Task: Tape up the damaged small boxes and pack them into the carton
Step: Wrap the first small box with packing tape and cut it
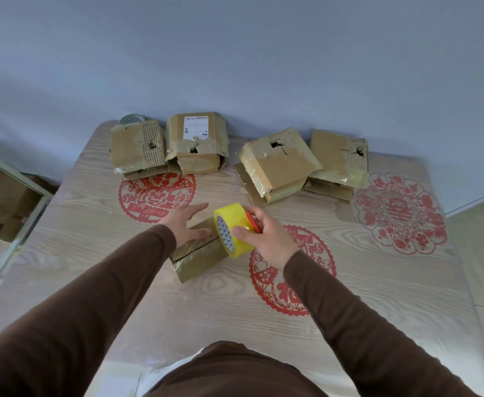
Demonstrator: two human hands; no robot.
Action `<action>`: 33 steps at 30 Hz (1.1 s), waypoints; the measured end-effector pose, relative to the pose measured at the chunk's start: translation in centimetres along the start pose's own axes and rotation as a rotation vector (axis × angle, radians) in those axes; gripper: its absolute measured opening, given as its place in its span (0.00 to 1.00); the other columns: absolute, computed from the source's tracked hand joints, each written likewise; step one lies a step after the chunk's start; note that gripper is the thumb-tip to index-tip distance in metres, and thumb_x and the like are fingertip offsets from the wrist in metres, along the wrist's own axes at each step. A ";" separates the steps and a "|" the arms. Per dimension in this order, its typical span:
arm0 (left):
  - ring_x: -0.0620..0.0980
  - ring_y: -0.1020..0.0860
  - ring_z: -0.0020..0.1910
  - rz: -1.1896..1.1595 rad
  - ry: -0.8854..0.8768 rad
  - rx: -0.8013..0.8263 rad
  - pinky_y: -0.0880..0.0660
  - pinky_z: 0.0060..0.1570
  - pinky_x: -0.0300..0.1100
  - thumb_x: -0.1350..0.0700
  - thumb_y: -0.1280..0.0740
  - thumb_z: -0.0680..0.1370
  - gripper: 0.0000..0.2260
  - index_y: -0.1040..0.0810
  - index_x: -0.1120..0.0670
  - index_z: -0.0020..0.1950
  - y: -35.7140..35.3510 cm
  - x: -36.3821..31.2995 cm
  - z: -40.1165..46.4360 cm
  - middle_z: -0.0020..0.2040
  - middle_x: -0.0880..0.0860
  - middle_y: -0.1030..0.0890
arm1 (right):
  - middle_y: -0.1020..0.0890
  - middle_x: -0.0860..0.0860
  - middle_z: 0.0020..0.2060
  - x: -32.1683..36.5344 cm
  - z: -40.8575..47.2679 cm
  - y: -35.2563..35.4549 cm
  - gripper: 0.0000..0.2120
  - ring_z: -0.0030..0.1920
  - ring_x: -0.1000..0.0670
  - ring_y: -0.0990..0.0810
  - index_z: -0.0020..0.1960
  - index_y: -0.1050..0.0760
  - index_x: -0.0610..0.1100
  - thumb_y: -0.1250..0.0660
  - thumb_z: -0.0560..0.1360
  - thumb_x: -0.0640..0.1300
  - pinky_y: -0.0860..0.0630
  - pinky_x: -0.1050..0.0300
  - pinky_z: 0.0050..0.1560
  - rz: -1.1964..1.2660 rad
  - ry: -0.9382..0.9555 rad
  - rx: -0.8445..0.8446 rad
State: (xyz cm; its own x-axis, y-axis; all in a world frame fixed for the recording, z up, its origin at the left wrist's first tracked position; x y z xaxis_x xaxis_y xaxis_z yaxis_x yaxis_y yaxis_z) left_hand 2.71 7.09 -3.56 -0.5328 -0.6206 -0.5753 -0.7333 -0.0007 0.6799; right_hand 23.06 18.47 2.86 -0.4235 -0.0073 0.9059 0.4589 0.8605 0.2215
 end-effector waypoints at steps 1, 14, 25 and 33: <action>0.56 0.34 0.75 0.105 -0.068 -0.105 0.37 0.74 0.55 0.44 0.28 0.75 0.33 0.36 0.42 0.78 0.2 -0.7 -0.4 0.77 0.52 0.34 | 0.19 0.57 0.54 0.3 0.6 -0.3 0.32 0.55 0.56 0.19 0.73 0.32 0.51 0.27 0.74 0.57 0.21 0.52 0.61 -0.024 0.013 -0.025; 0.56 0.36 0.74 0.451 -0.160 -0.301 0.41 0.74 0.52 0.26 0.39 0.67 0.49 0.43 0.52 0.80 -3.4 -0.4 -2.1 0.77 0.52 0.35 | 0.20 0.52 0.37 1.1 1.7 -3.4 0.14 0.38 0.53 0.24 0.47 0.22 0.42 0.30 0.77 0.54 0.24 0.47 0.48 -0.080 0.045 -0.101; 0.60 0.44 0.76 0.590 -0.185 -0.158 0.46 0.76 0.58 0.26 0.45 0.74 0.37 0.63 0.27 0.76 -3.3 -0.3 -1.7 0.81 0.55 0.48 | 0.21 0.64 0.51 -6.1 -4.5 -2.6 0.16 0.51 0.60 0.22 0.70 0.29 0.62 0.39 0.83 0.53 0.28 0.60 0.54 -0.344 -0.080 -0.053; 0.62 0.51 0.79 0.746 -0.284 -0.146 0.52 0.77 0.59 0.27 0.50 0.77 0.34 0.66 0.30 0.76 -2.5 -0.1 -1.0 0.82 0.57 0.55 | 0.17 0.58 0.49 -9.8 -1.7 -5.3 0.15 0.50 0.53 0.20 0.69 0.25 0.58 0.41 0.84 0.52 0.22 0.53 0.56 -0.154 -0.179 -0.013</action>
State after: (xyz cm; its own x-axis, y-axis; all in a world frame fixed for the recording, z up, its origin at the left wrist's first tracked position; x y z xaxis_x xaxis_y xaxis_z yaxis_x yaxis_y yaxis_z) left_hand 4.94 6.37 -4.75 -0.9609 -0.2754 -0.0275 -0.0907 0.2197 0.9713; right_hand 26.08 13.11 -6.61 -0.6208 -0.0469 0.7826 0.3873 0.8495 0.3582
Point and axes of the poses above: each hand's wrist, its own z-axis towards the middle knuckle, its own y-axis out of the back of the hand, x = y × z, the point moved 4 cm from there along z, towards the middle knuckle
